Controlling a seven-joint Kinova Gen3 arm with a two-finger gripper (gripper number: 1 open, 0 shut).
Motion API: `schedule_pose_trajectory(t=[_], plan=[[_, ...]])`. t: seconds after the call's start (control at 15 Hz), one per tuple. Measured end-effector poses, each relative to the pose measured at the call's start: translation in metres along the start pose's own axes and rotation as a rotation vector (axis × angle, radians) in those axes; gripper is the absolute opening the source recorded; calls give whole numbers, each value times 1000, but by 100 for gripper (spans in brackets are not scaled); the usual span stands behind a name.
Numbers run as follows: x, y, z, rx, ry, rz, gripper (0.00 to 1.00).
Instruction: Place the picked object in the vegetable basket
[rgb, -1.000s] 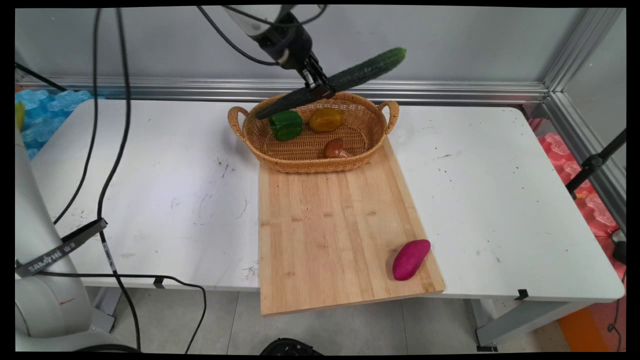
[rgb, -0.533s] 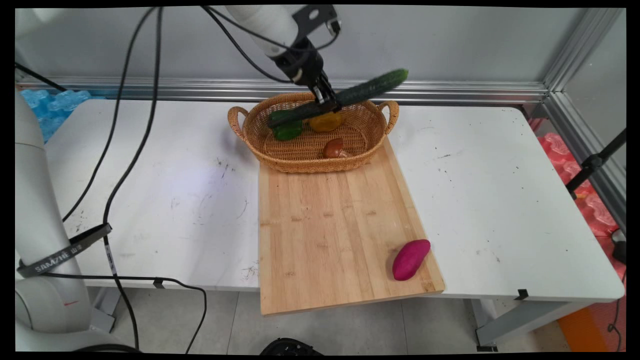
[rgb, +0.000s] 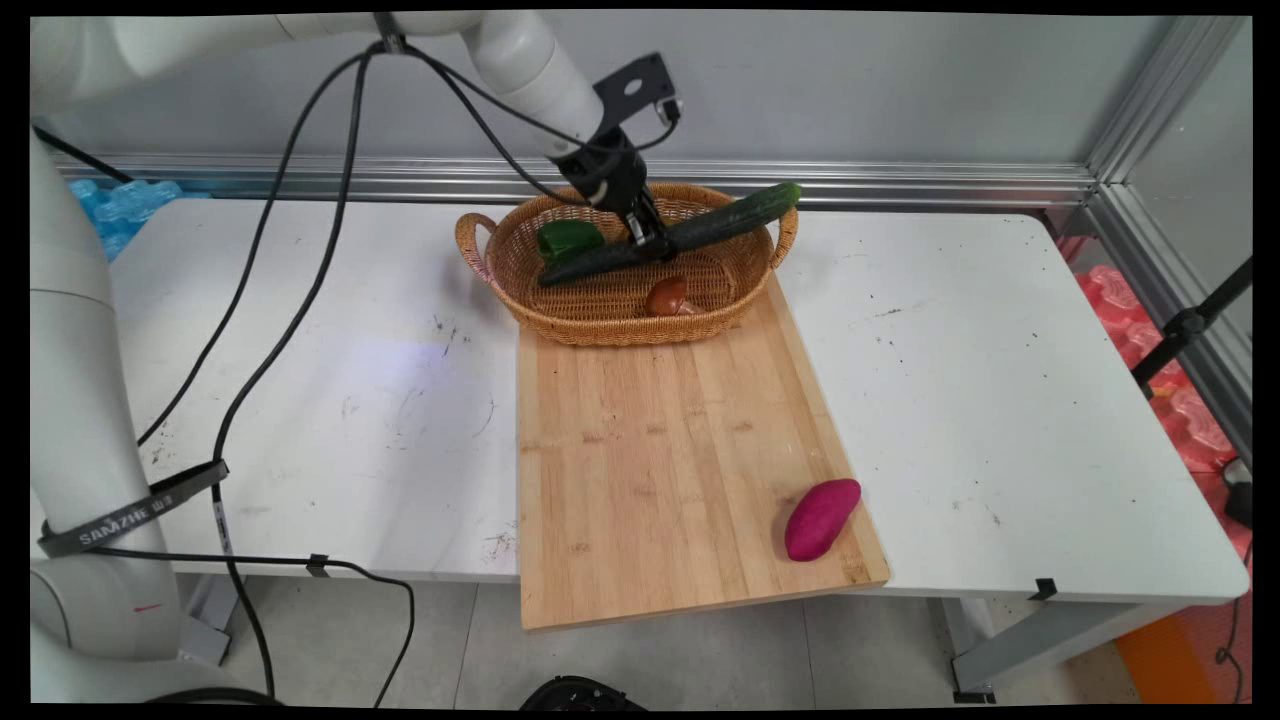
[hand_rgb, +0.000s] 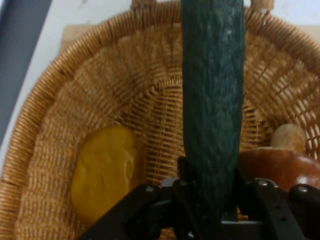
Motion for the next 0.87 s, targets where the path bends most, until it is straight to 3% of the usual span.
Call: schedule_pose_trajectory(t=[0.4, 0.47, 0.87], plan=[[-13, -7, 20, -26, -18, 0, 0], [-15, -8, 23, -31, -20, 4, 100], [-20, -15, 20, -41, -3, 17, 100]])
